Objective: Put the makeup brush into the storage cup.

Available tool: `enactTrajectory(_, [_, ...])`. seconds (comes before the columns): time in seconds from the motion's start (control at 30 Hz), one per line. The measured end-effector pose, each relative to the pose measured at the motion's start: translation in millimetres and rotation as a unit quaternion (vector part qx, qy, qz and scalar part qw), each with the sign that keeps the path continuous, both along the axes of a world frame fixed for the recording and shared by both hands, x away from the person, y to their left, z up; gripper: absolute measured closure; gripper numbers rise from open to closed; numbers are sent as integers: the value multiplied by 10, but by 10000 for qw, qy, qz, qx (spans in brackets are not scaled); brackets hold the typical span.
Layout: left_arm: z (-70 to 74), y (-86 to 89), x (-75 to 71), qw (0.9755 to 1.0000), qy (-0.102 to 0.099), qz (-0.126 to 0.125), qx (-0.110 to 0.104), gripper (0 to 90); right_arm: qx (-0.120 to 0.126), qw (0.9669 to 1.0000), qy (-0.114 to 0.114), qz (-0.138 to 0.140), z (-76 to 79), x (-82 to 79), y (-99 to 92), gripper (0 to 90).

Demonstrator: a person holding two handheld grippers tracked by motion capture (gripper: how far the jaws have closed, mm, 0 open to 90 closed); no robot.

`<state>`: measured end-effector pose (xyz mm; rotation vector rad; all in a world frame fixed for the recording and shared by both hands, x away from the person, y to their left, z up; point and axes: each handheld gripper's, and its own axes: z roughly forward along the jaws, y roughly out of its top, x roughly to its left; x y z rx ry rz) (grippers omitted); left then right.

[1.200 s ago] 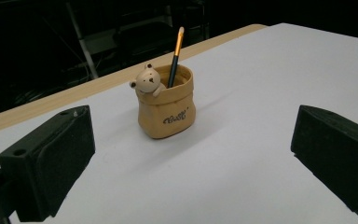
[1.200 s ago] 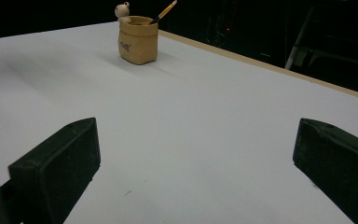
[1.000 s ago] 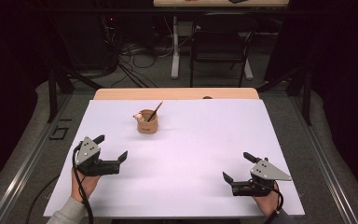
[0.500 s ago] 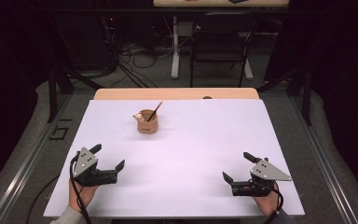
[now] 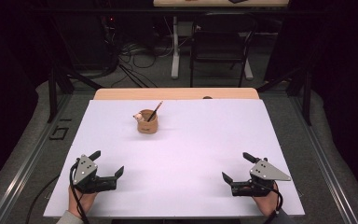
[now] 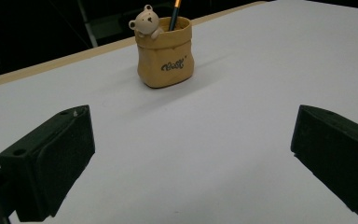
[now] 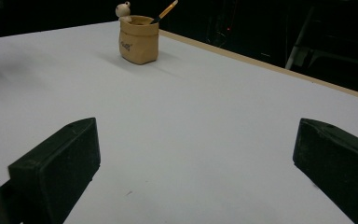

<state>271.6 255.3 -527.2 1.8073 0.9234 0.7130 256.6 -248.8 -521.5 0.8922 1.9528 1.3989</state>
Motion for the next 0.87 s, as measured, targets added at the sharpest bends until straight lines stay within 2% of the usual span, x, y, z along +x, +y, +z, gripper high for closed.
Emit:
enactTrajectory(0.2, [-39, 11, -58, 9999, 8, 75, 68, 0, -19, 10000, 27, 6, -3, 0, 2, 2])
enactTrajectory(0.3, [-83, 25, -61, 9998, 159, 60, 44, 0, -40, 10000, 43, 25, -3, -3, 6, 2])
enactTrajectory(0.57, [-79, 55, -89, 9999, 49, 79, -54, 0, -39, 10000, 7, 36, -7, -7, 14, 1])
enactTrajectory(0.87, [-83, 66, -61, 9999, 78, 22, -76, 0, -28, 10000, 43, 41, -5, -6, -2, 0])
